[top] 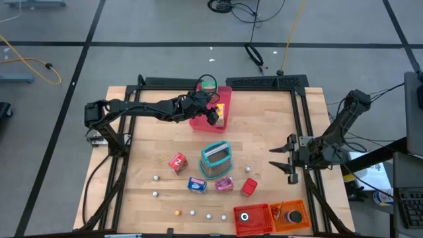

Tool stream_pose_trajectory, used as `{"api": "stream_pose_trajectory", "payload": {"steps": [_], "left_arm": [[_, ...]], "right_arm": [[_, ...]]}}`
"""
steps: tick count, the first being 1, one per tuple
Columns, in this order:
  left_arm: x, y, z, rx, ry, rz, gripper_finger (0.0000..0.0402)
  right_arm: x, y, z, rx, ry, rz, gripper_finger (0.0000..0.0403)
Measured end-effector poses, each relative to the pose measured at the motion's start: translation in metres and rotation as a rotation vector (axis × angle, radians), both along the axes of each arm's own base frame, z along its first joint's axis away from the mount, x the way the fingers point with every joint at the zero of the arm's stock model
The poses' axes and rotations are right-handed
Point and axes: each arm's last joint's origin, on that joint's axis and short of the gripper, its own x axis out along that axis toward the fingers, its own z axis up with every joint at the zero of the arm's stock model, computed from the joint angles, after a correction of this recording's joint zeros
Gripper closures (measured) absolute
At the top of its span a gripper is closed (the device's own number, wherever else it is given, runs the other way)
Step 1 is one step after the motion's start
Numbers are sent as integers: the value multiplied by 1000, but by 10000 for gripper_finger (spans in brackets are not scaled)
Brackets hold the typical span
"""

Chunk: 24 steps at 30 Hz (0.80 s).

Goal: Pick & Place Kitchen Items
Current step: Put the red seasoning can into the orange bin

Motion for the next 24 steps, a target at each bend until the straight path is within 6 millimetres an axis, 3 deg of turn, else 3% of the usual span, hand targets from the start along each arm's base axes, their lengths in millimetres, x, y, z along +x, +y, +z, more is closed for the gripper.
{"api": "stream_pose_trajectory", "payload": {"steps": [8,15,24], "left_arm": [[0,0,0,4,5,-3,144],[0,0,0,4,6,-3,144],[0,0,0,1,2,-1,144]], "right_arm": [[15,-16,-9,-45,65,-86,207],[27,-21,-24,111,190,122,207],[37,-8,-48,136,406,341,207]]}}
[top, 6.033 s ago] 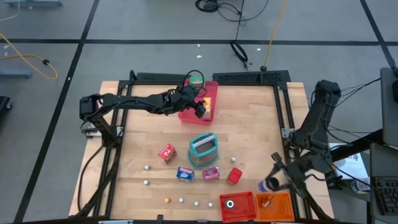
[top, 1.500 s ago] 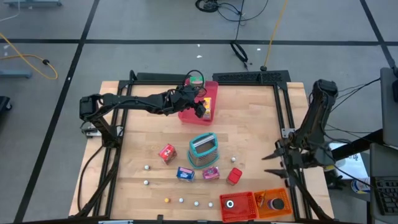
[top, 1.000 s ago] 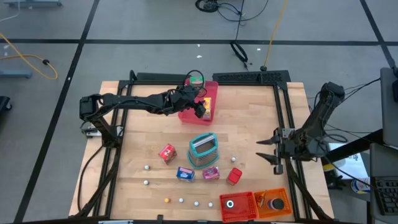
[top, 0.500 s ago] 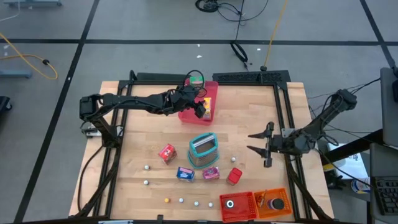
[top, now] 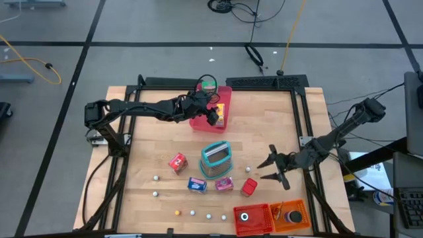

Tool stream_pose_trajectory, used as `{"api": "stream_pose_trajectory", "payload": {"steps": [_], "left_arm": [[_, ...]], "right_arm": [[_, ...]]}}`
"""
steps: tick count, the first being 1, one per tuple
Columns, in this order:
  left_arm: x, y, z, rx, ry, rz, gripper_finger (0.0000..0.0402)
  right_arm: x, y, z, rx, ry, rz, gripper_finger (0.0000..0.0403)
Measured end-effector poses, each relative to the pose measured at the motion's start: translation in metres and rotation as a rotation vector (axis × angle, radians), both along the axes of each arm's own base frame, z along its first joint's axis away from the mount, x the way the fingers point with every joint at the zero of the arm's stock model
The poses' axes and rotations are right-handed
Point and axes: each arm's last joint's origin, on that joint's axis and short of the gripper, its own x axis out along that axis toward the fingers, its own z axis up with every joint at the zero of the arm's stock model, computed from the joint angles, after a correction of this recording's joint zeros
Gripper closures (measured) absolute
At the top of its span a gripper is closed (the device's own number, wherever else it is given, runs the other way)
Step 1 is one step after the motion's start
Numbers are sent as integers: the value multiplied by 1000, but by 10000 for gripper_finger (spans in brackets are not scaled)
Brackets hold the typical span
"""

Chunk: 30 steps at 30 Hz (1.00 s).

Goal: Pick & Place Kitchen Items
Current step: Put the red seasoning can into the orange bin

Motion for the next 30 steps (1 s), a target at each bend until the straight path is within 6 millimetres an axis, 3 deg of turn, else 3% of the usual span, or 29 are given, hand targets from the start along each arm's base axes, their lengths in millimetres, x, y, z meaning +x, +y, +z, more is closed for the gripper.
{"api": "stream_pose_trajectory", "payload": {"steps": [23,30], "left_arm": [[0,0,0,-9,-10,8,144],[0,0,0,-11,-12,10,144]], "right_arm": [[13,0,-24,-9,184,106,206],[28,3,-9,-60,224,201,193]]}}
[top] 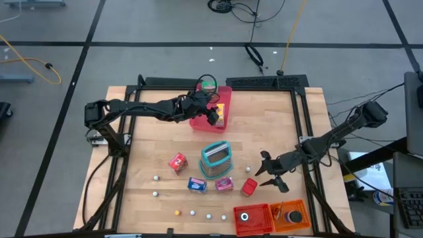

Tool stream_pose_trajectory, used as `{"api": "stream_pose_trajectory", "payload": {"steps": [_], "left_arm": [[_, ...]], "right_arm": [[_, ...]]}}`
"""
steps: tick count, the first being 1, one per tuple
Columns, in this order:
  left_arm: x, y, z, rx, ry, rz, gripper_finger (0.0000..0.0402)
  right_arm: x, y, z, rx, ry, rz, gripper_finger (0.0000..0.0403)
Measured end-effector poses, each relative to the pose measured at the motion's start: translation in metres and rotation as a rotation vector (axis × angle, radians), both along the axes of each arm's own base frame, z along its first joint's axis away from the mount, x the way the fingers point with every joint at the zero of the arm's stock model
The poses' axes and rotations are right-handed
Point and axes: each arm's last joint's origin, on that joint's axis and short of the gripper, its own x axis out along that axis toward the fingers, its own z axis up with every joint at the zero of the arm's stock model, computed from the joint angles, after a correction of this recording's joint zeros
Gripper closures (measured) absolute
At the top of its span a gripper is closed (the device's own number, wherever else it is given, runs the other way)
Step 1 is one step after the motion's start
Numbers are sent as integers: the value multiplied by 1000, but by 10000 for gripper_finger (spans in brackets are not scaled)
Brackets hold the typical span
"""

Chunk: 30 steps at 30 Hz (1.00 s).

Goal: Pick & Place Kitchen Items
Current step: Put the red seasoning can into the orange bin

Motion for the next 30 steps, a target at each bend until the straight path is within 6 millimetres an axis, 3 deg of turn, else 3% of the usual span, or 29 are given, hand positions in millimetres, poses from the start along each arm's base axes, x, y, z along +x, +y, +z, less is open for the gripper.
{"api": "stream_pose_trajectory", "payload": {"steps": [11,21,30], "left_arm": [[0,0,0,-8,-6,6,144],[0,0,0,6,6,-4,144],[0,0,0,23,21,-18,144]], "right_arm": [[28,13,32,-233,67,80,114],[63,31,43,-421,218,179,108],[78,38,49,-539,324,239,116]]}}
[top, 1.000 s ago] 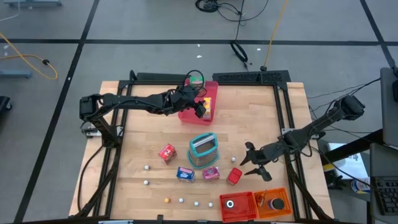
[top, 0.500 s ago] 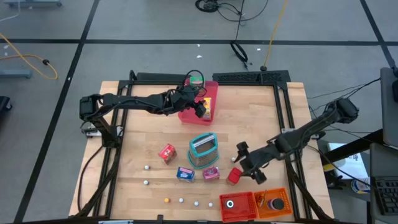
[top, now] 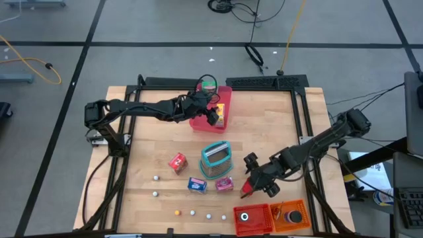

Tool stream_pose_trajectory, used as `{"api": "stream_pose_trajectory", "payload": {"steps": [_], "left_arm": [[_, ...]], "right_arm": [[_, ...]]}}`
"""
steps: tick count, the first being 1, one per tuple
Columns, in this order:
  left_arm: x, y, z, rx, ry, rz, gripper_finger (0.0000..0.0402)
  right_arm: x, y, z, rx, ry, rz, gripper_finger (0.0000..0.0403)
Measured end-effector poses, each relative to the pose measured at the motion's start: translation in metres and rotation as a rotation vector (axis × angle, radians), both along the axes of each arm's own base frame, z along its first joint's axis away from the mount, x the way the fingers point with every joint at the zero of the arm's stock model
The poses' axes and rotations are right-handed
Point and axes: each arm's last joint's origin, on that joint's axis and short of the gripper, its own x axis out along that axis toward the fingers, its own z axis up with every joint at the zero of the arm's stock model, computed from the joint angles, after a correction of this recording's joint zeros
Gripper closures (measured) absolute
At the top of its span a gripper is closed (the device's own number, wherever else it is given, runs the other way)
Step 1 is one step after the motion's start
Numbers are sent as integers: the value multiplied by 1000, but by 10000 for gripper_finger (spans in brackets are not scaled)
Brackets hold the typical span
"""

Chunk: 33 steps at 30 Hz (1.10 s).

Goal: Pick & Place Kitchen Items
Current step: Put the red seasoning can into the orange bin

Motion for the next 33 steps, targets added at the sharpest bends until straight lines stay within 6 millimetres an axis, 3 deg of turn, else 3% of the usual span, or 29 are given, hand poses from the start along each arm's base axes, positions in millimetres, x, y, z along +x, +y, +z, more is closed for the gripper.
{"api": "stream_pose_trajectory", "payload": {"steps": [11,24,33], "left_arm": [[0,0,0,4,3,-3,144],[0,0,0,-1,-1,2,144],[0,0,0,-2,0,2,144]], "right_arm": [[0,3,-1,-13,54,-13,117],[-10,23,-2,-84,10,88,121],[2,32,-7,-153,34,121,122]]}}
